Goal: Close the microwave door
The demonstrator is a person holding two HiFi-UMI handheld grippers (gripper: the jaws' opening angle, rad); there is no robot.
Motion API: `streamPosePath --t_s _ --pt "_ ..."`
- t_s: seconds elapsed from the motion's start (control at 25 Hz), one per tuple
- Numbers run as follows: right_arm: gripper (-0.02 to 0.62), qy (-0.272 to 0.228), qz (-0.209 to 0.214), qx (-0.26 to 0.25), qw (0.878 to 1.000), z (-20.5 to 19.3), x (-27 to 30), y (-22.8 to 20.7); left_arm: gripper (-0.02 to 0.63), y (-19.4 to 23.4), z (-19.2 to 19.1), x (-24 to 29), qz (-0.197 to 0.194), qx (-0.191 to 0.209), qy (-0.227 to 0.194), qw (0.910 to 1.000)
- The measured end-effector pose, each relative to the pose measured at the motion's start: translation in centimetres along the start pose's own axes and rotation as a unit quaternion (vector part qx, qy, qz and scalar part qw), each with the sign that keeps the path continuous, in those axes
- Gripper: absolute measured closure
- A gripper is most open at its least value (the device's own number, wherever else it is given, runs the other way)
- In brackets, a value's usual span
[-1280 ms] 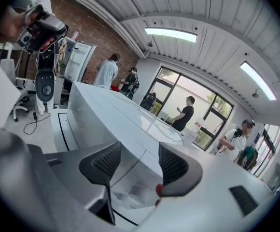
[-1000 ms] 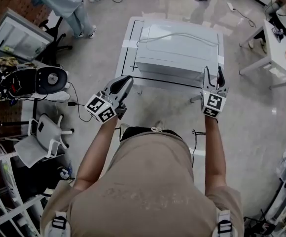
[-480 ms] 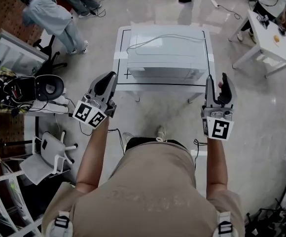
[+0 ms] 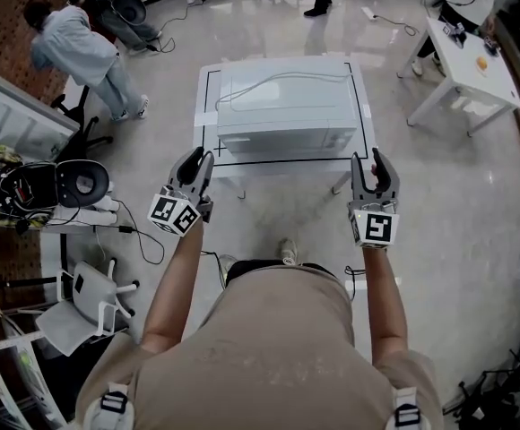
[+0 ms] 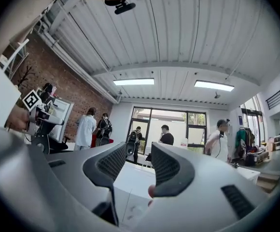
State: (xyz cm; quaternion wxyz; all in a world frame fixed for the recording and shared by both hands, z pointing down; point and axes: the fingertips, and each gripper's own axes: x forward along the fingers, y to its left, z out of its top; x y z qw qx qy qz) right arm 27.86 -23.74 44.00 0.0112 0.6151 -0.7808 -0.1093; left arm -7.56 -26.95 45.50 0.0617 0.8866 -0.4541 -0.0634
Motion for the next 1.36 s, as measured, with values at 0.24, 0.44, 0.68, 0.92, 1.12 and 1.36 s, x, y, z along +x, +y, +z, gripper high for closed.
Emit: streamPosePath --t_s 0.24,0.44,0.68,0.92,1.12,1.36 --pt "0.426 0.024 0.026 0.004 0.999 -2.0 1.7 1.5 0.517 1.0 -2.1 0.9 0.002 0.016 0.026 0.9995" --pt "0.466 0.077 0.056 -0.008 0.995 -4.6 2.2 3.1 0.517 0.7 -3.0 0.5 0.003 0.021 0.041 0.9989" --pt "0.495 0.088 0.056 -0.002 0.995 -5.0 1.7 3.2 0.517 -0.6 -4.0 -0.1 -0.013 0.017 0.062 0.9978" --pt "0.531 0.075 0.073 0.013 0.994 -4.4 0.9 3.4 0.517 -2.6 -3.9 -1.2 -0.027 0.013 0.082 0.9962" --pt "0.531 0.087 0.075 0.032 0.993 -5.8 0.3 4.2 0.517 -3.5 -4.8 -1.3 -0.052 0.036 0.122 0.9905" --pt "0.531 0.085 0.098 0.03 0.991 -7.3 0.7 4.6 0.518 -4.9 -4.0 1.8 -0.073 0.046 0.108 0.9903"
